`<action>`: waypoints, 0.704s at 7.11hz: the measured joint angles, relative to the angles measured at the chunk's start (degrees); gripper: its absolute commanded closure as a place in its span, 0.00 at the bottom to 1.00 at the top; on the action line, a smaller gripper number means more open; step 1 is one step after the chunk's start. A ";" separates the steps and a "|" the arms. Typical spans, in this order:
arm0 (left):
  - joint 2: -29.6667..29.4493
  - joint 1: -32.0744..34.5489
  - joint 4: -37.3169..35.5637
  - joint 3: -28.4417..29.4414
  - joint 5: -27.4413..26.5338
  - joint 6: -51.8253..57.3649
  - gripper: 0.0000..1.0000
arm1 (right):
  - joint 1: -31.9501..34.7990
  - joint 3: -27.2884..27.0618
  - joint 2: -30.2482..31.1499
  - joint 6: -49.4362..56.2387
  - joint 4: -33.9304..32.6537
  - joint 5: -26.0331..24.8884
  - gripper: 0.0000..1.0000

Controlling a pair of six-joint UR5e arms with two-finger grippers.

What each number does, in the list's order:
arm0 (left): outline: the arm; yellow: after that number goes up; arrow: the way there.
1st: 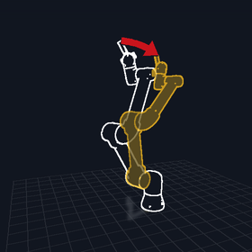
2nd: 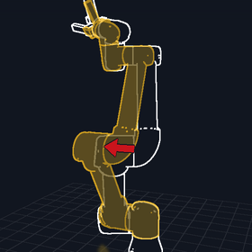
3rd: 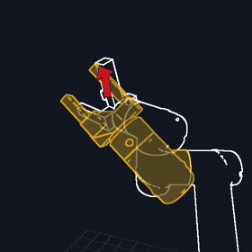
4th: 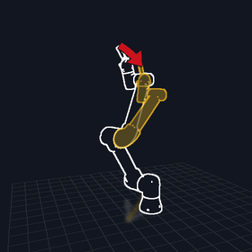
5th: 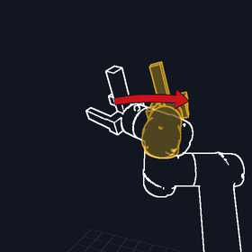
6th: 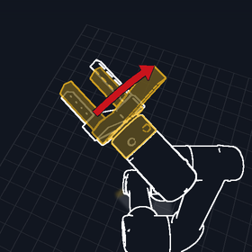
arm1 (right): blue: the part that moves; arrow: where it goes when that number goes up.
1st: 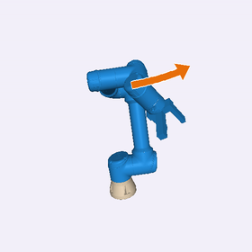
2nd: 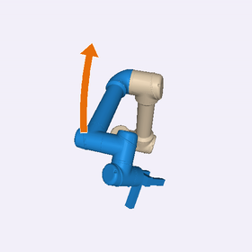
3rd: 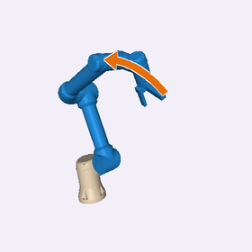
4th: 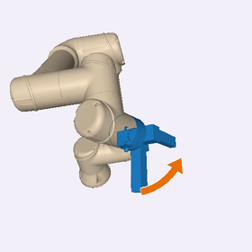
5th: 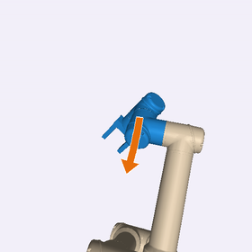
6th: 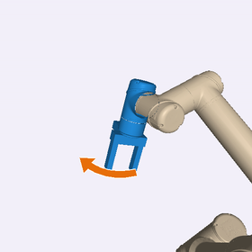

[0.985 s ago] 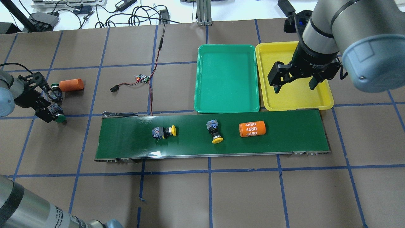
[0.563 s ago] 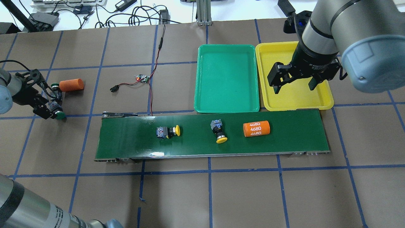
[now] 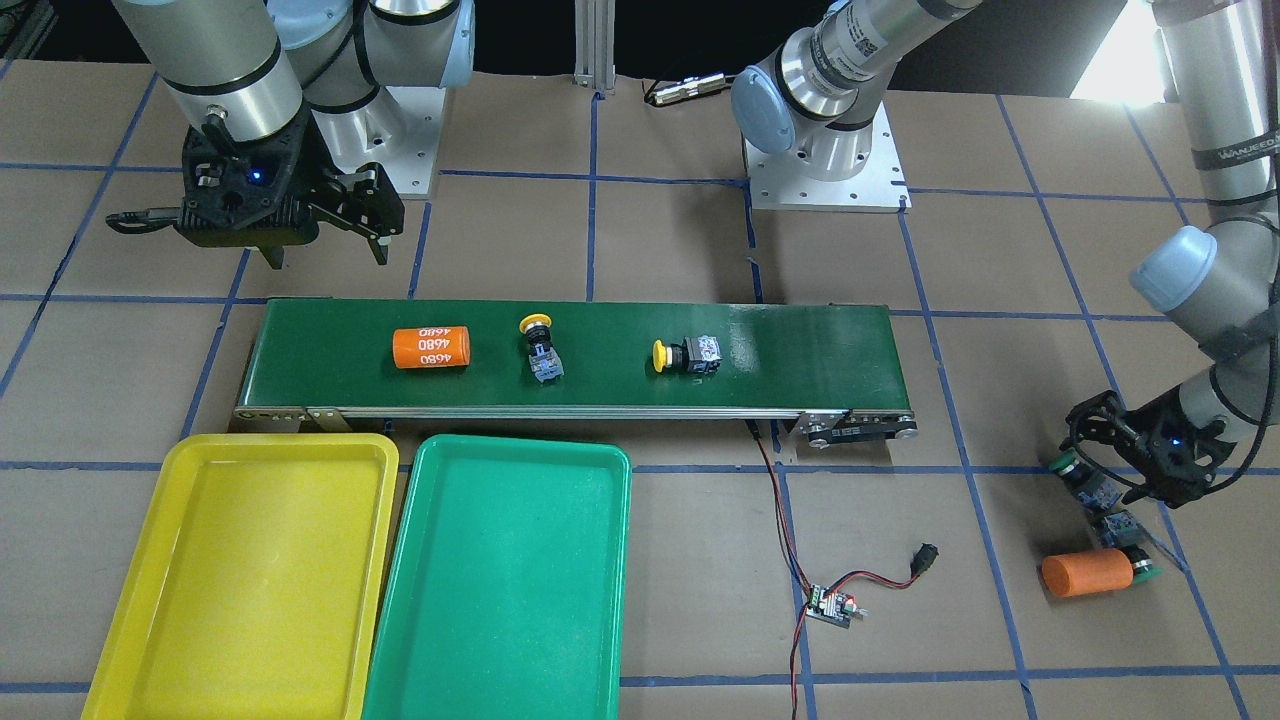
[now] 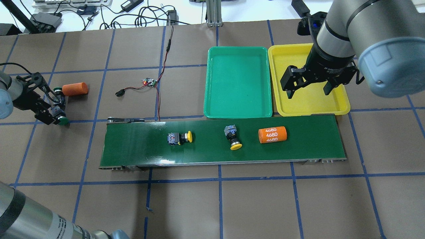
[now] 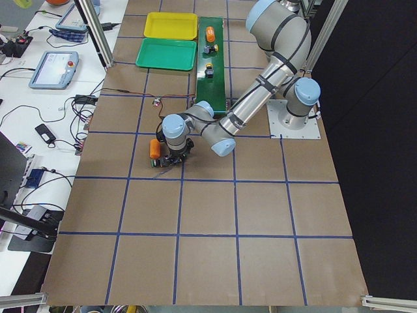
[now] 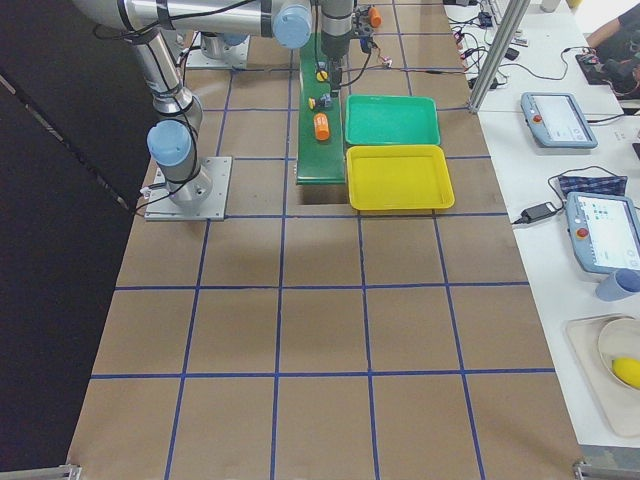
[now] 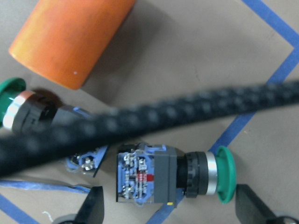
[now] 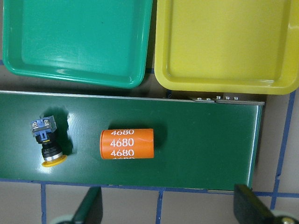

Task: Sort buttons by color to trays
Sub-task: 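Lift the green-capped button with the left gripper toward the belt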

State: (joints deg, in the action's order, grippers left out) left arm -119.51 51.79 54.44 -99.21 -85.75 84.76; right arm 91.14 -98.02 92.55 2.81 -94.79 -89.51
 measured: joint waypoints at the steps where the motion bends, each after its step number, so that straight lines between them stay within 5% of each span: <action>1: -0.02 0.03 0.08 -0.12 0.01 -1.35 0.02 | -0.01 -0.03 0.00 0.02 0.04 -0.06 0.00; 3: -0.14 0.06 0.11 -0.22 0.39 -3.50 0.84 | -0.02 -0.12 0.20 0.08 0.04 -0.26 0.00; 4: -0.13 0.12 0.08 -0.21 0.71 -5.10 0.96 | 0.00 -0.16 0.30 0.09 0.02 -0.33 0.00; 5: 0.23 0.26 0.10 -0.23 0.79 -6.15 0.96 | 0.05 -0.16 0.35 0.09 0.08 -0.42 0.00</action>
State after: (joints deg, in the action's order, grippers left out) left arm -119.28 52.05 54.54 -99.43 -84.97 78.62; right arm 91.20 -98.18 92.90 2.90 -94.71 -89.93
